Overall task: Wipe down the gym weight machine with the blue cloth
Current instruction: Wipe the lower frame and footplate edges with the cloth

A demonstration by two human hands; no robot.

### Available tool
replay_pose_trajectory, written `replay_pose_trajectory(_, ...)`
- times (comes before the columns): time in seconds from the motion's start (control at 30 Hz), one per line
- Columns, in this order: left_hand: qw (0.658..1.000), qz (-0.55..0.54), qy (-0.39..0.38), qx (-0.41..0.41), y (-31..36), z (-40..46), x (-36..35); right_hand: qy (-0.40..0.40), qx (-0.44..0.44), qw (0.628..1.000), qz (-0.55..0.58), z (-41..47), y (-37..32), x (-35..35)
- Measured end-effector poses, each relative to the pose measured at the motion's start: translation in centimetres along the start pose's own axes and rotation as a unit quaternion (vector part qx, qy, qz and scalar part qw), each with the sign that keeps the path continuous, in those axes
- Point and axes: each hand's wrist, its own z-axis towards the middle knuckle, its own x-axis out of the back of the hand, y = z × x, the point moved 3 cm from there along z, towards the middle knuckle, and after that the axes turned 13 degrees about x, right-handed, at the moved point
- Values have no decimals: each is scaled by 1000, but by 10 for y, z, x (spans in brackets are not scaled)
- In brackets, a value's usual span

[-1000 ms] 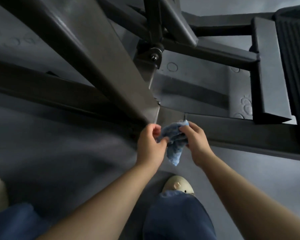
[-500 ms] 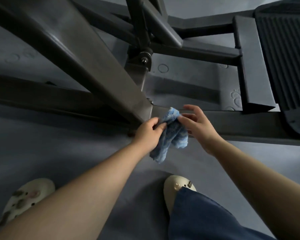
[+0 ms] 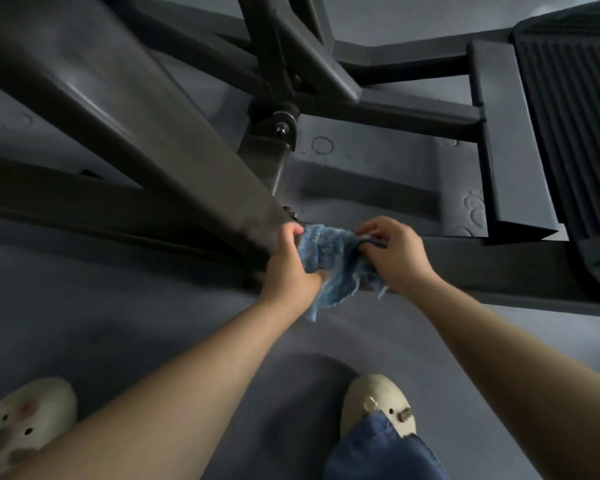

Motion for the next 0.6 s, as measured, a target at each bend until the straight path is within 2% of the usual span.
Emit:
replay_pose_trajectory(0.07,990,98,50,-83,5,7,-2,-5,5,998,-56,17,2,2)
replay_pose_trajectory(0.13,953,262,74,-135,11,12,-6,-50,43,992,-109,29,3,-5)
replay_pose_trajectory(0.2,869,469,53,-149,7,21,-13,-146,93,965,-198,34,5,-21)
replay_pose_trajectory(0.23,830,538,31,-146,6,23,-14,-196,107,942,-249,33,6,-30)
replay_pose_trajectory(0.27,804,576,11,-143,5,25,-14,-234,113,923,-284,30,7,-39)
replay_pose_trajectory(0.47,714,671,-46,-192,-6,16,-12,-323,136,882,-314,25,9,-77)
replay_pose_trajectory(0.5,711,675,-47,-191,-10,15,-11,-340,146,868,-331,25,8,-82)
replay_pose_trajectory(0.6,743,641,-26,-190,-14,11,-4,-336,174,851,-364,25,8,-96)
